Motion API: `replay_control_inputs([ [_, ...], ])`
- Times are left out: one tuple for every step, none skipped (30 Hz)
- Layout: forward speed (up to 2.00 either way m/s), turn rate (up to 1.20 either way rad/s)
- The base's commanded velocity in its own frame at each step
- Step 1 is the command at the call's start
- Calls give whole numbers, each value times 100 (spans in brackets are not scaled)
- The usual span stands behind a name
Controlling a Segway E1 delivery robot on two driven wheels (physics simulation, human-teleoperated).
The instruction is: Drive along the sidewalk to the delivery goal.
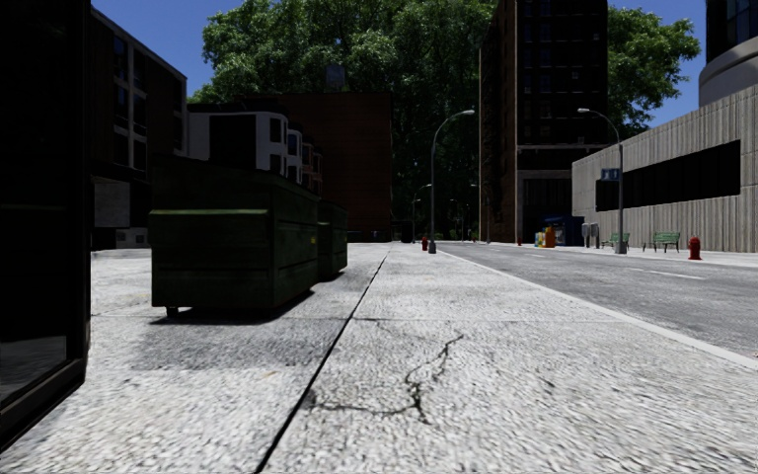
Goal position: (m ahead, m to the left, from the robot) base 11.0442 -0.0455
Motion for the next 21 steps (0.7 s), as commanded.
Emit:
replay_control_inputs([
  [167, 0],
  [167, 0],
  [167, 0],
  [167, 0],
  [167, 0],
  [167, 0],
  [168, 0],
  [168, 0],
  [168, 0],
  [168, 0],
  [168, 0],
  [168, 0],
  [168, 0],
  [168, 0],
  [168, 0],
  [168, 0],
  [168, 0],
  [168, 0],
  [168, 0],
  [168, 0],
  [168, 0],
])
